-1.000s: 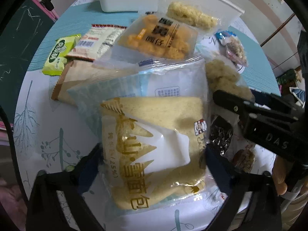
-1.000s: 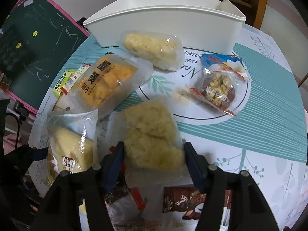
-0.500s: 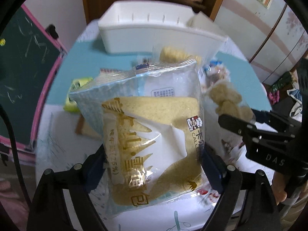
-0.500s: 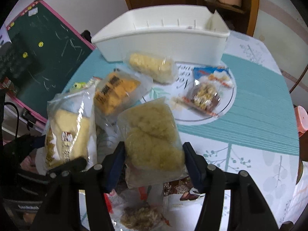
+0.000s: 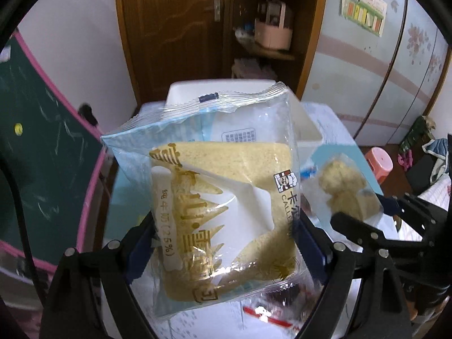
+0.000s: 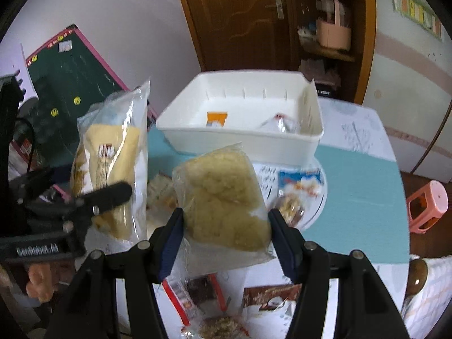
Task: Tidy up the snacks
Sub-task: 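Carry both bread packs over the white tray and release them inside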
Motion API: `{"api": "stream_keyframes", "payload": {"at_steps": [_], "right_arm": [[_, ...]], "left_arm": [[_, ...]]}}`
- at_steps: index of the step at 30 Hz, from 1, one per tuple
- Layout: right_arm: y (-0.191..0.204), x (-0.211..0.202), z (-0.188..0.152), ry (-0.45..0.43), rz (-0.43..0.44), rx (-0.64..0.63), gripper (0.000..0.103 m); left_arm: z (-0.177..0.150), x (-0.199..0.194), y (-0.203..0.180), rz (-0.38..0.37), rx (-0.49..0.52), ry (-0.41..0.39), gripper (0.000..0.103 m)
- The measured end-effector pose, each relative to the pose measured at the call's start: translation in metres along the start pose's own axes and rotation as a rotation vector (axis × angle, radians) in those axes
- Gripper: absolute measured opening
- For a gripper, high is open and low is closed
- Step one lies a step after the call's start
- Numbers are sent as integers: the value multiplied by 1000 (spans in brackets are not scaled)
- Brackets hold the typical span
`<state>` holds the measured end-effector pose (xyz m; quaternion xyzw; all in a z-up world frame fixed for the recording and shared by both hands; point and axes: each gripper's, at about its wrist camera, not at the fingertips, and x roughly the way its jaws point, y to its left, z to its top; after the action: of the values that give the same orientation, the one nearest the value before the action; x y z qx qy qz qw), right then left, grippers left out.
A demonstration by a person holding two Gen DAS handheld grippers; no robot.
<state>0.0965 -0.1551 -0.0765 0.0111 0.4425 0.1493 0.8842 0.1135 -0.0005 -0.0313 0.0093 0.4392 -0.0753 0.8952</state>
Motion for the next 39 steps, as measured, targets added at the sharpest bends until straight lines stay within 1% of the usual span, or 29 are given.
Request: {"api": "stream_keyframes", "payload": {"at_steps": [7,13,18,20,22,26,28,30,32,36,37,38,39], "right_arm": [[-10,-15,43,-46,-43,10,60],[-17,-30,90,-106,-71,20,60],[-17,-33,132,-155,-97,18,60],[-19,-29,144,-166,-114,21,60],[-23,-18,157,-167,-136,34,61],[-39,12,175,-126,-143,87,61],[-43,30,179,-106,-171,81,61],[-47,48,182,-75,-194,87,61],[-53,63,182,-45,-182,112,61],[-64,94,182,20,-154,166,63],[-67,100,180,33,-145,188,66],[-69,104,181,44,-140,205,69],[-72,107,180,55,-132,223,71]], "left_arm": [[59,-11,-1,48,46,-88,88],[111,-9,0,60,57,-129,89],[147,8,-7,90,83,-156,89],[161,23,-9,91,73,-154,89],[168,41,-8,97,61,-141,89],[176,84,-1,93,29,-95,90],[179,104,3,80,6,-69,91],[178,124,9,82,-13,-43,91],[178,141,14,84,-33,-17,93],[176,172,31,25,-104,49,94],[175,176,34,16,-112,54,95],[174,178,36,23,-112,51,101],[173,178,38,40,-109,38,103]]}}
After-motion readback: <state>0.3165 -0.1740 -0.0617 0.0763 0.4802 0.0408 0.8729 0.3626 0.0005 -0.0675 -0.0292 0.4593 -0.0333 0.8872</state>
